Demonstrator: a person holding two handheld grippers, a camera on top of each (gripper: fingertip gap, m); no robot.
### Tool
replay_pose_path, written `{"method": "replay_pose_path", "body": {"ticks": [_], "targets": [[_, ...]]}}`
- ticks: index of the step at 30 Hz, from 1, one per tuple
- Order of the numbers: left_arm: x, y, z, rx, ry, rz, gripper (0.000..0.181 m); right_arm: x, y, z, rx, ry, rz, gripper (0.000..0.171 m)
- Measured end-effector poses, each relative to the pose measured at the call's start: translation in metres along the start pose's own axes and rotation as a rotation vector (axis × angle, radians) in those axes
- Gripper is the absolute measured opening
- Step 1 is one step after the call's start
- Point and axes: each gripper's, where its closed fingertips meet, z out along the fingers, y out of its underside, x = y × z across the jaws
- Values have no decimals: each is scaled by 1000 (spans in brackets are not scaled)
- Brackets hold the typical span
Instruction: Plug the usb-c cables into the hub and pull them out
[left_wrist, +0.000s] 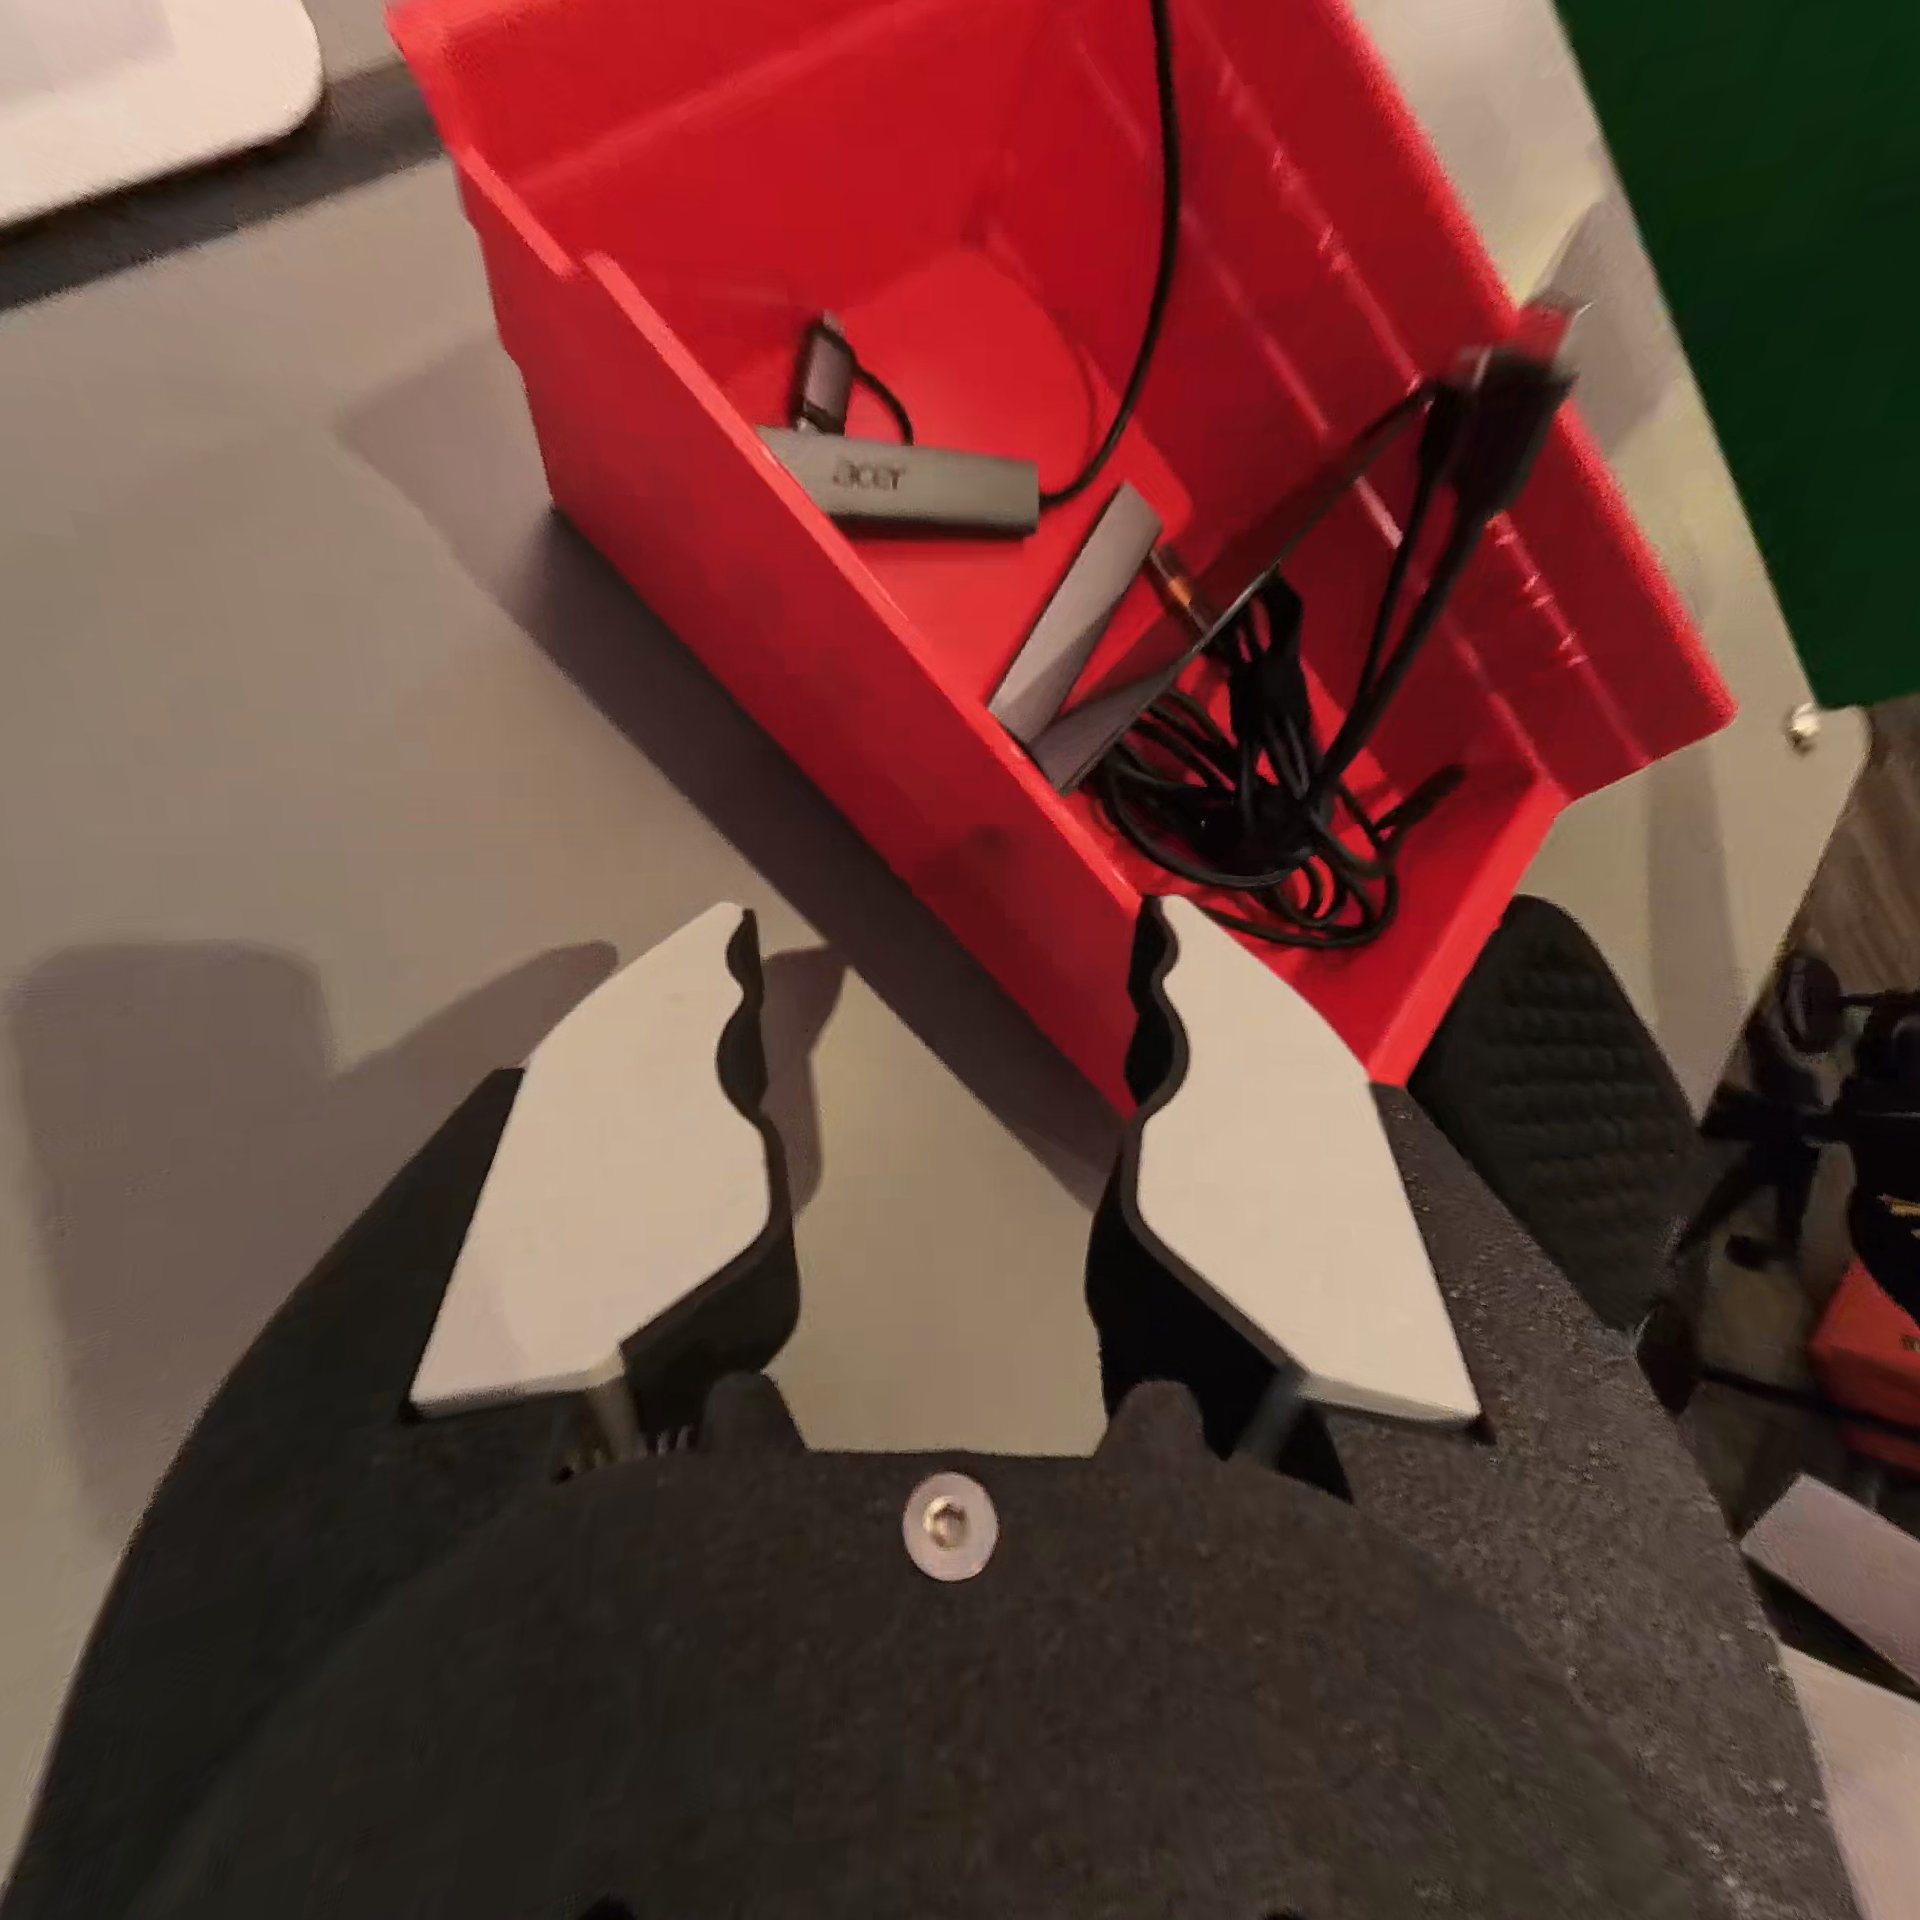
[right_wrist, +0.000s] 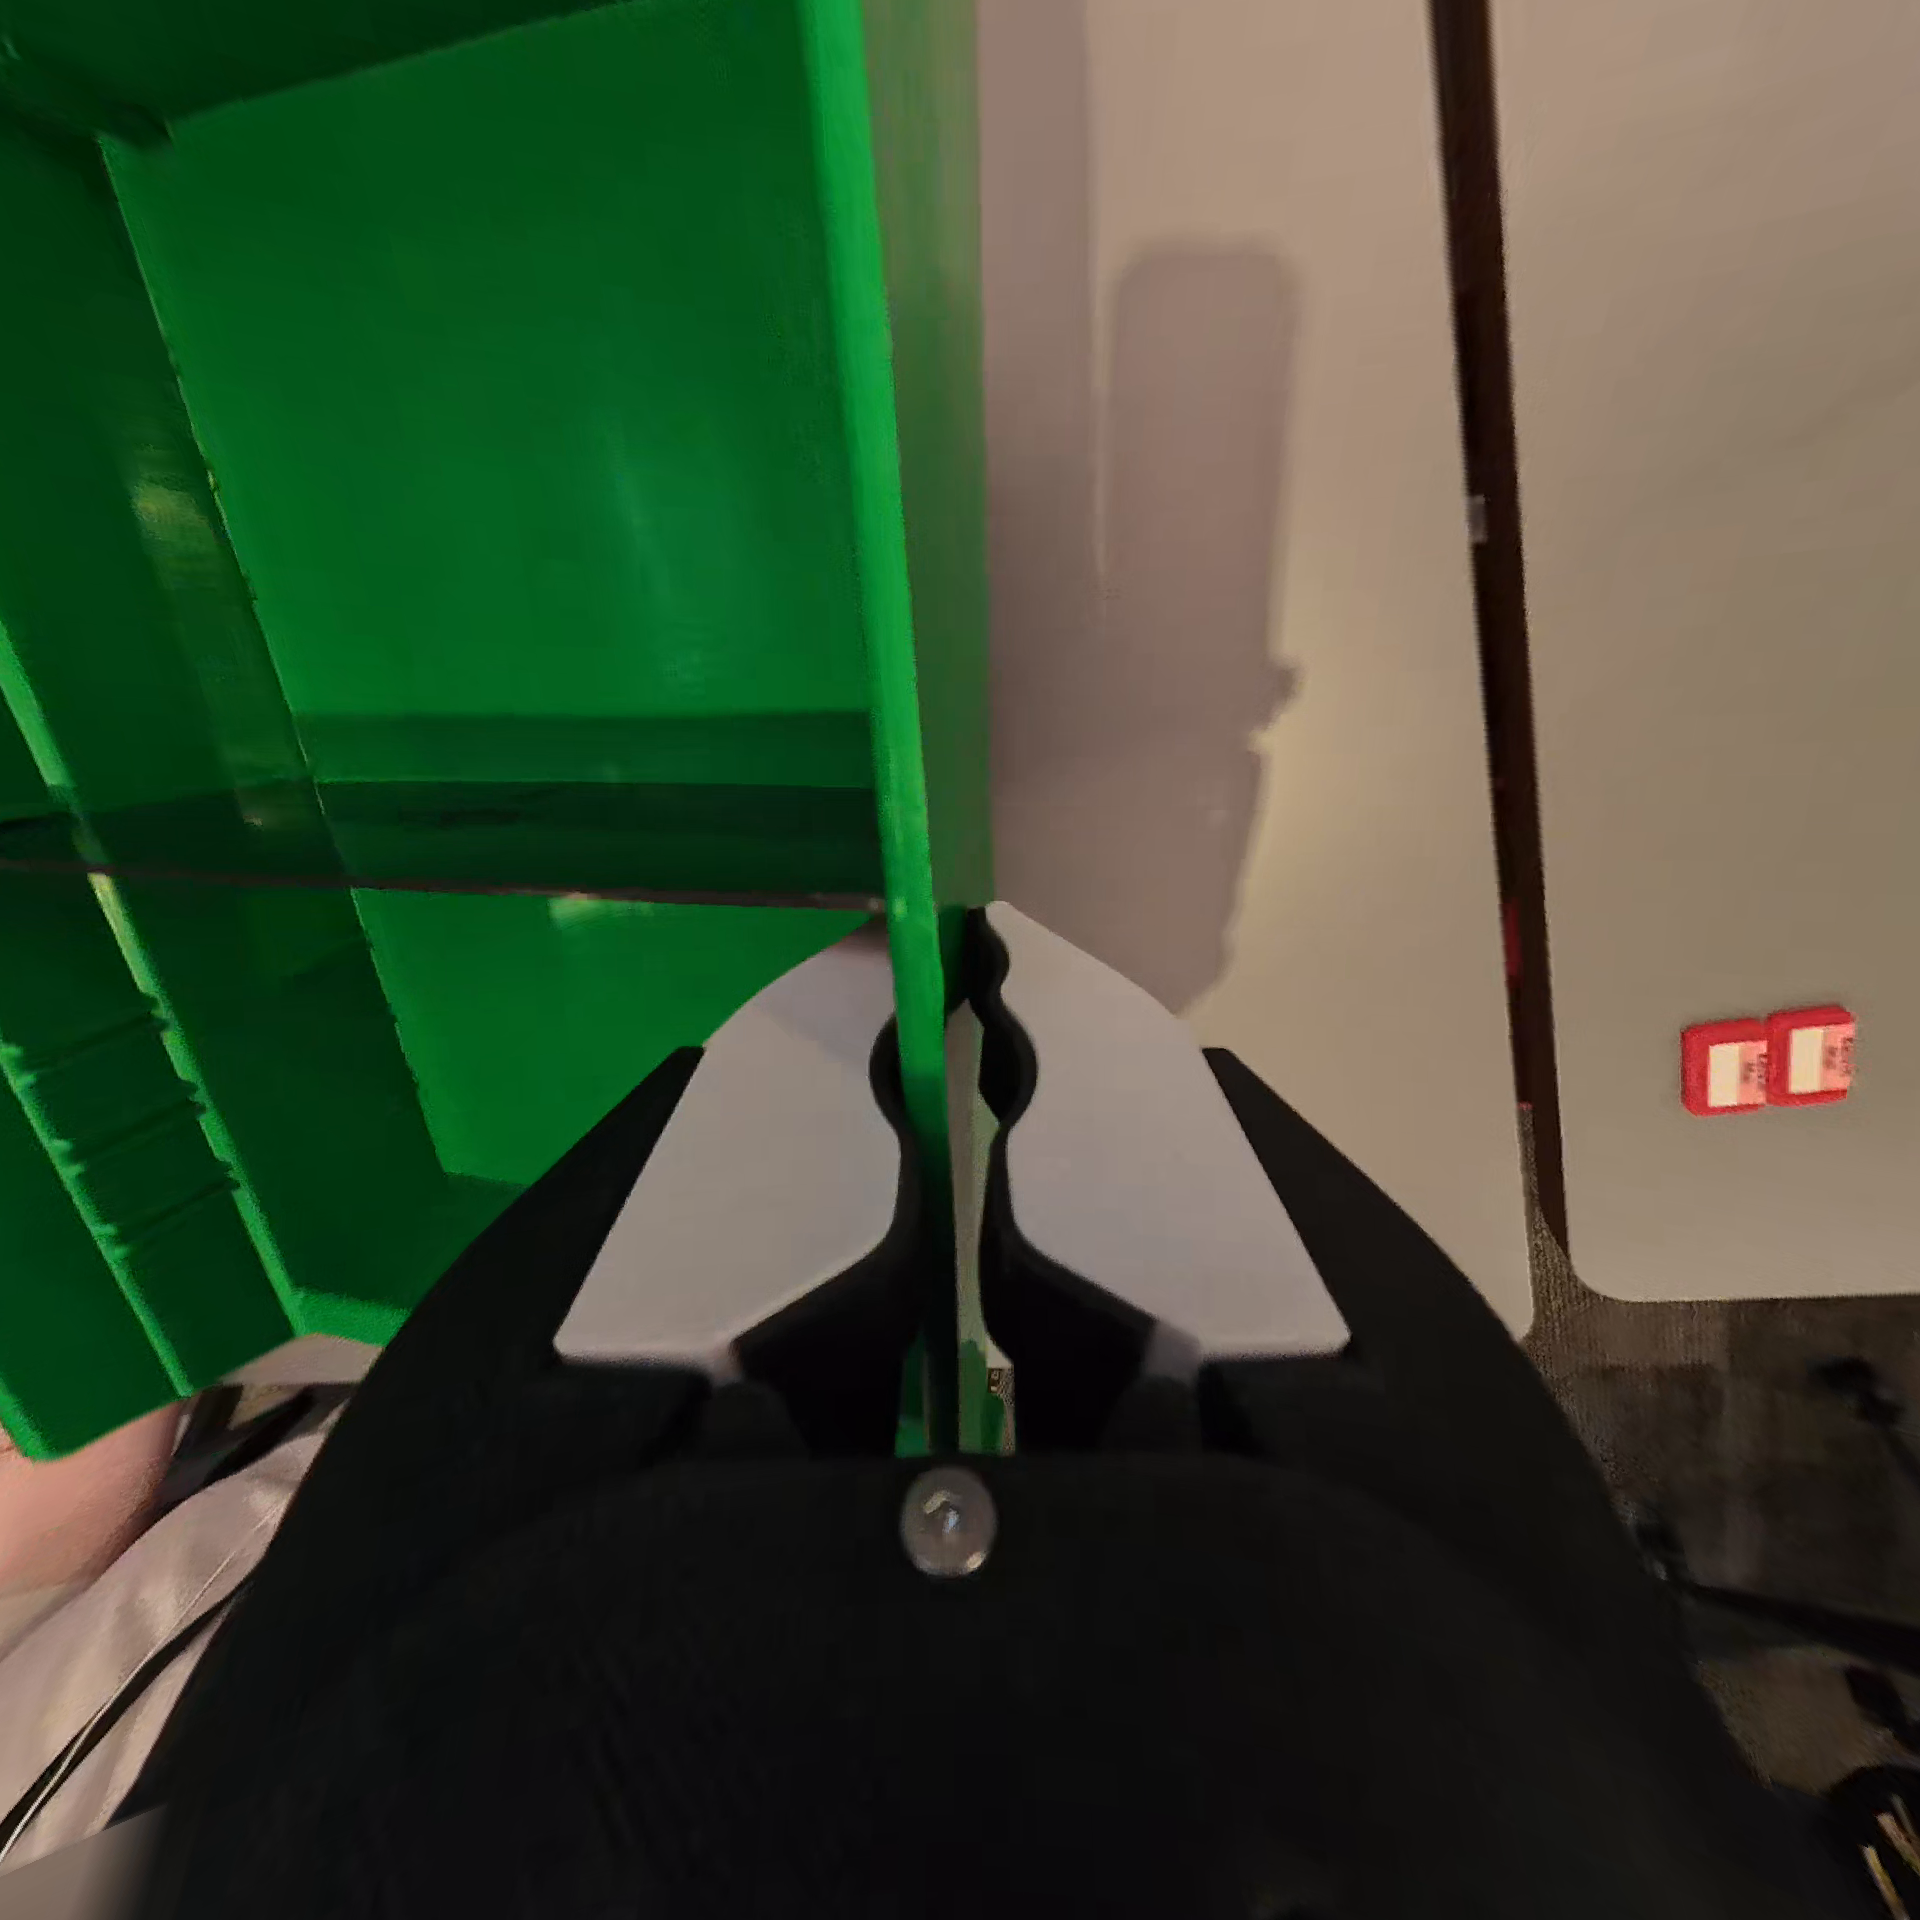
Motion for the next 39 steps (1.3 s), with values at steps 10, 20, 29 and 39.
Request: {"method": "replay_pose_path", "body": {"ticks": [10,20,29,39], "targets": [[19,7,20,-71,78,11,34,32,26,61,-100,38,-16,8],[-79,26,-56,-77,-72,-117,8,-44,18,92,-111,25,-222,7],[-189,81,-165,104,-205,-364,8,-108,12,122,-145,-28,-283,6],[-233,149,-245,167,-371,-506,9,-162,19,138,-142,-34,-320,6]]}}
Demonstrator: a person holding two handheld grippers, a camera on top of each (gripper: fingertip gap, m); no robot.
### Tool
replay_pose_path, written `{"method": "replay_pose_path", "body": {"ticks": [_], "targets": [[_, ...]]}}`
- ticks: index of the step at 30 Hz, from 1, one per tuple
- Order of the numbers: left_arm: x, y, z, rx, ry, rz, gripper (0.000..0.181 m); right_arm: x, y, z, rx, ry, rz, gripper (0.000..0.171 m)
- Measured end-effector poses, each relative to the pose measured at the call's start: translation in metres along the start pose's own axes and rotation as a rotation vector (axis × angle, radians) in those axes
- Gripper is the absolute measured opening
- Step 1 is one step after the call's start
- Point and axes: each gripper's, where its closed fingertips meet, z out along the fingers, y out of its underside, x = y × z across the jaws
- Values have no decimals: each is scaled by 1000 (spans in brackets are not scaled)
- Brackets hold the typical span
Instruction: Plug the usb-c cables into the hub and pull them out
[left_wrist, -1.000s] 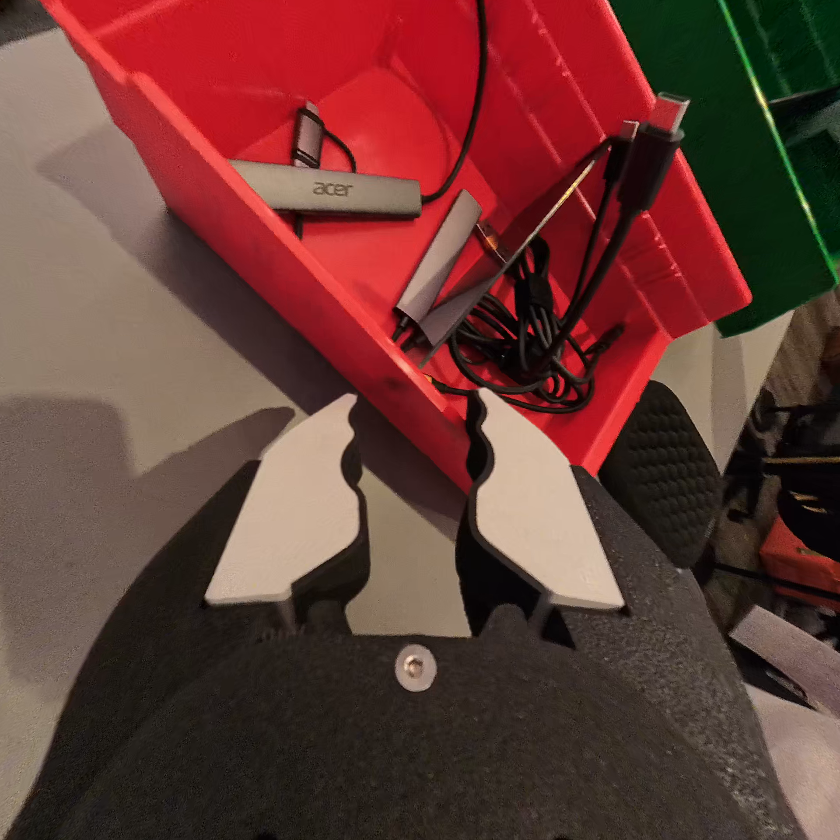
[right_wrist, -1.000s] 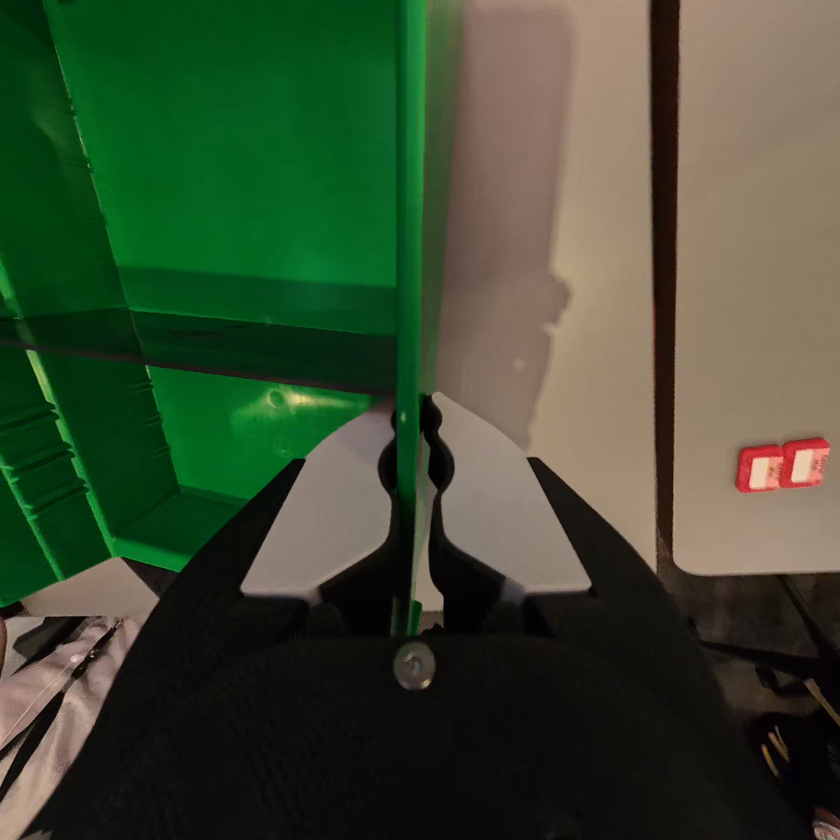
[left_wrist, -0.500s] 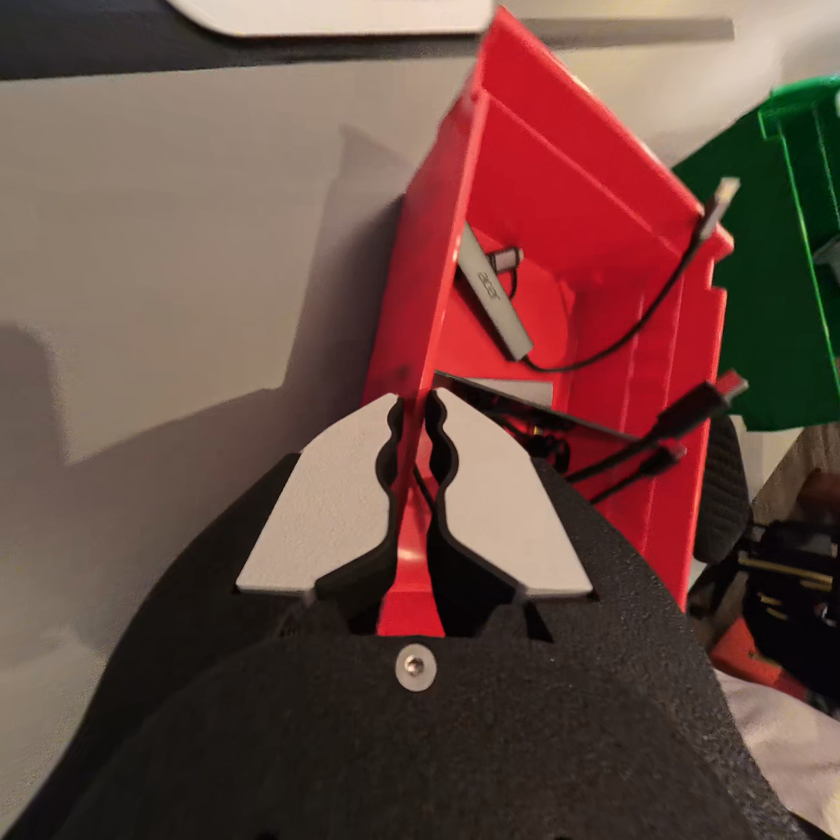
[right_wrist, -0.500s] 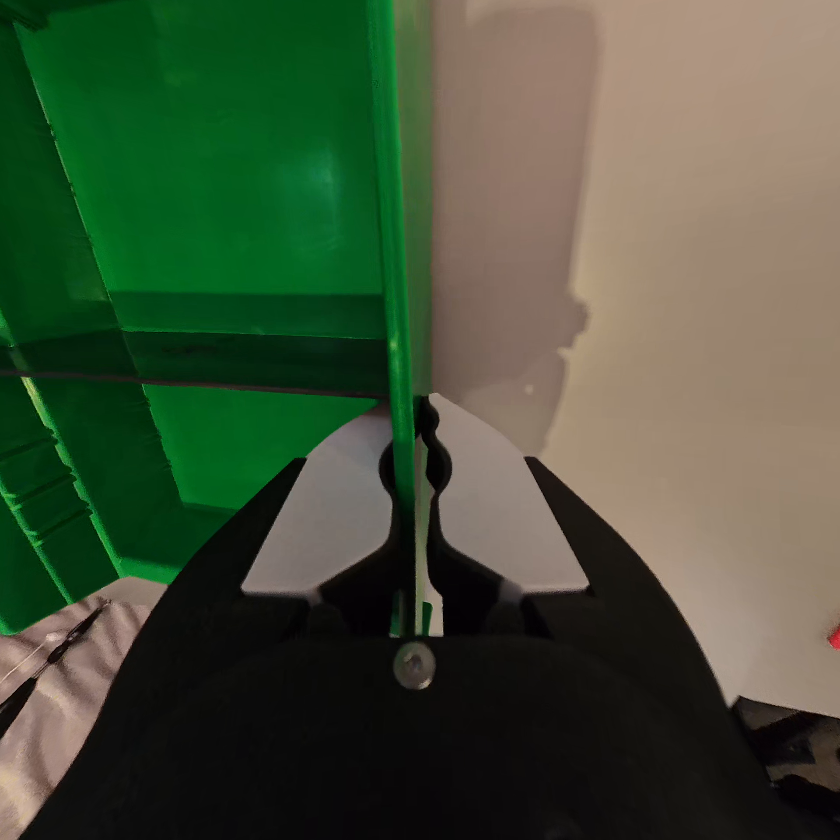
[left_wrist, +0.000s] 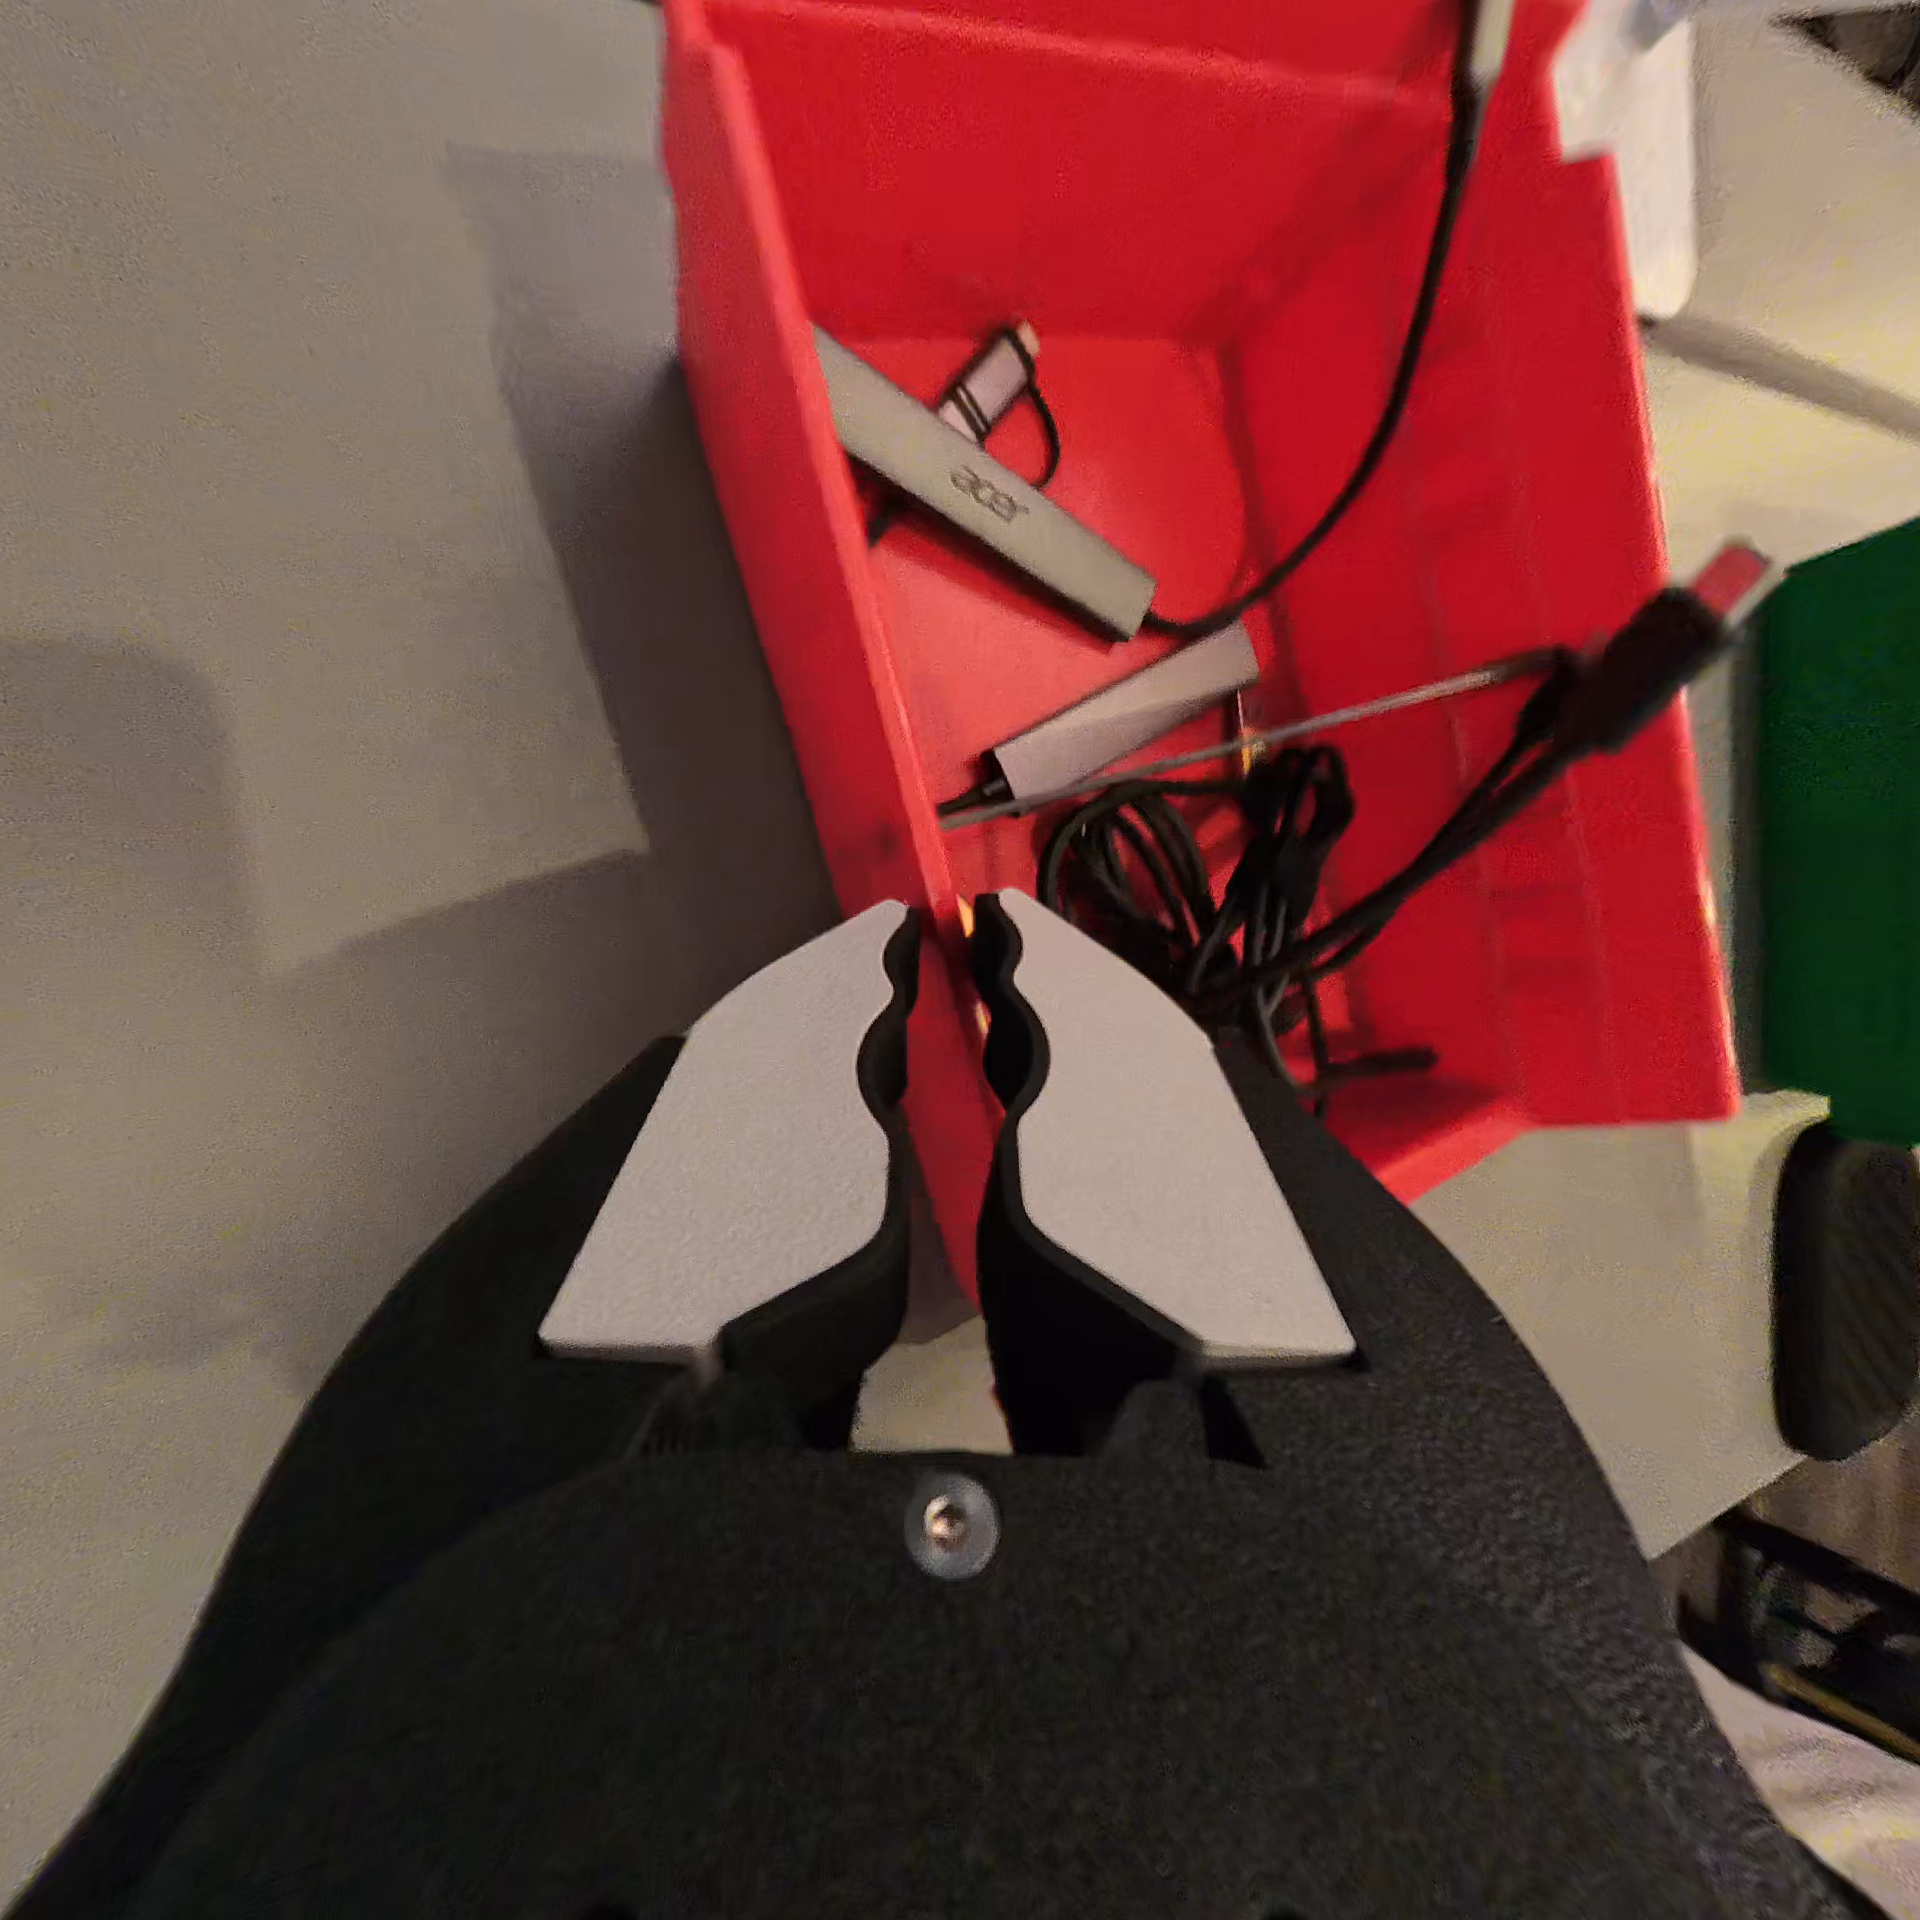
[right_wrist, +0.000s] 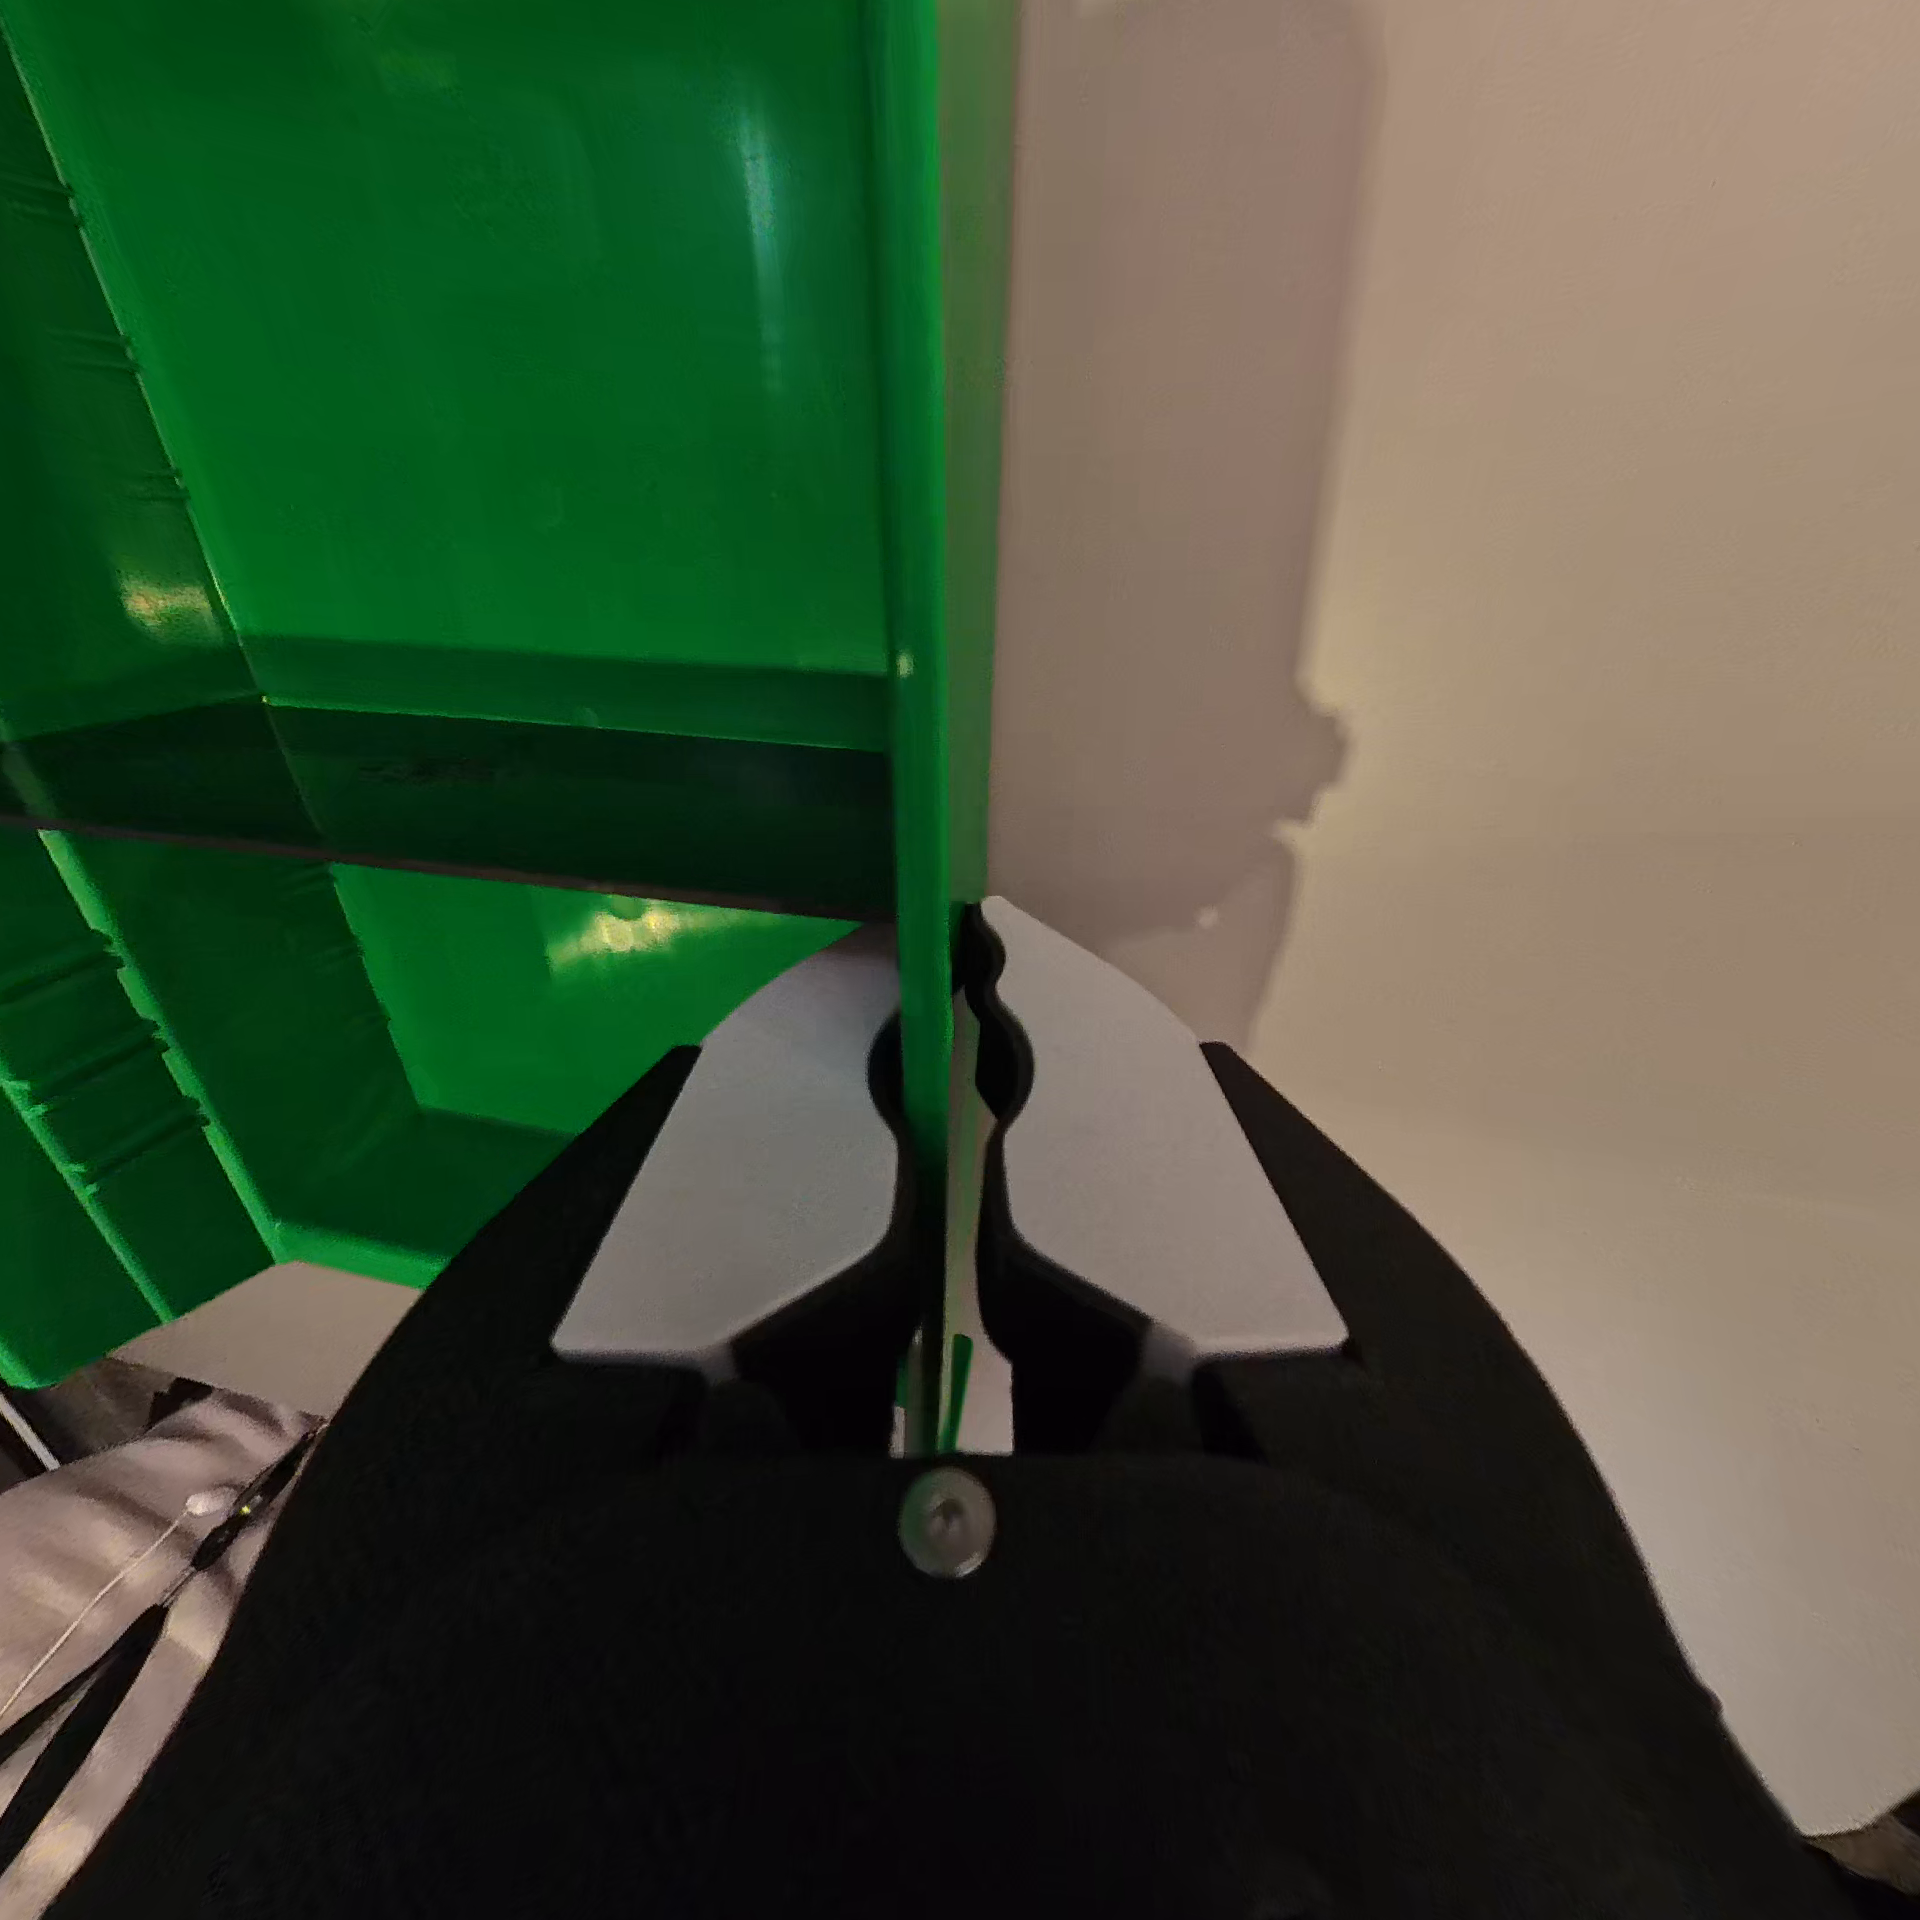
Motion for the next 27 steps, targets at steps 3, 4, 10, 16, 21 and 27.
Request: {"method": "replay_pose_path", "body": {"ticks": [3,4,10,16,21,27], "targets": [[-2,2,-1,-10,-30,81,9,-3,-3,1,2,0,7,6],[-2,1,-1,-11,-40,113,9,-2,-4,1,2,-1,17,6],[1,-1,1,-16,-35,258,9,21,-12,-4,25,7,92,7],[4,0,1,6,-12,389,10,32,-7,-7,40,11,130,7],[9,1,2,11,9,447,11,39,-1,-9,56,16,127,6],[14,9,0,1,51,489,11,47,5,-12,55,15,112,6]]}}
